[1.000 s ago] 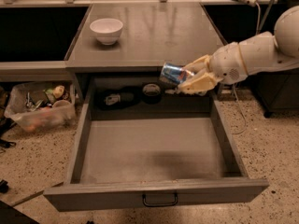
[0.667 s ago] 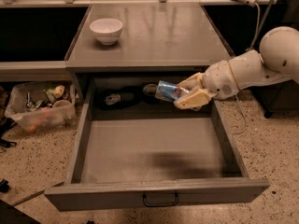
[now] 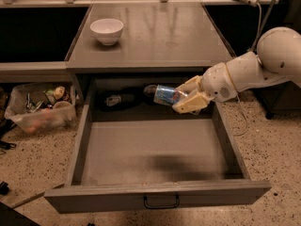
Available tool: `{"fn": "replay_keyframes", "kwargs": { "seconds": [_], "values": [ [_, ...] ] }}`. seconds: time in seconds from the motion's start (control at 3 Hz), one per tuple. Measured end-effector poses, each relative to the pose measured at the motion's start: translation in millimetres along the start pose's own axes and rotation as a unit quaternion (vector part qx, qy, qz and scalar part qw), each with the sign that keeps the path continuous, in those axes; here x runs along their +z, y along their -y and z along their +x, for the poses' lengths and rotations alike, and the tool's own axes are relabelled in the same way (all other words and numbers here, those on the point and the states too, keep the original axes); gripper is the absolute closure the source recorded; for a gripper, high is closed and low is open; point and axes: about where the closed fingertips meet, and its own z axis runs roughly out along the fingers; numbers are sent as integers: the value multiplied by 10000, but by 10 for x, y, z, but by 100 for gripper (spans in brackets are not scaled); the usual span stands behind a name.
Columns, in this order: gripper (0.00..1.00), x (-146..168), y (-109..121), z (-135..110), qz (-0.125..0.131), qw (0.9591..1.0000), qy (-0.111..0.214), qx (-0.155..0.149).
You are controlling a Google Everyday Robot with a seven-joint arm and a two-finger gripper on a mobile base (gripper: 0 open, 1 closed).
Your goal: Place redbull can into top drawer
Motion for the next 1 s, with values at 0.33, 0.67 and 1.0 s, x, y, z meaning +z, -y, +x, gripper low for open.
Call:
{"fn": "replay_keyframes", "kwargs": {
  "seconds": [0.33, 0.67, 1.0],
  "values": [
    [100, 93, -145, 156, 351, 9986, -397, 92],
    [100, 597, -306, 642, 494, 9960, -436, 604],
    [100, 1189, -300, 1012, 573, 9932, -69, 1008]
  ]
}}
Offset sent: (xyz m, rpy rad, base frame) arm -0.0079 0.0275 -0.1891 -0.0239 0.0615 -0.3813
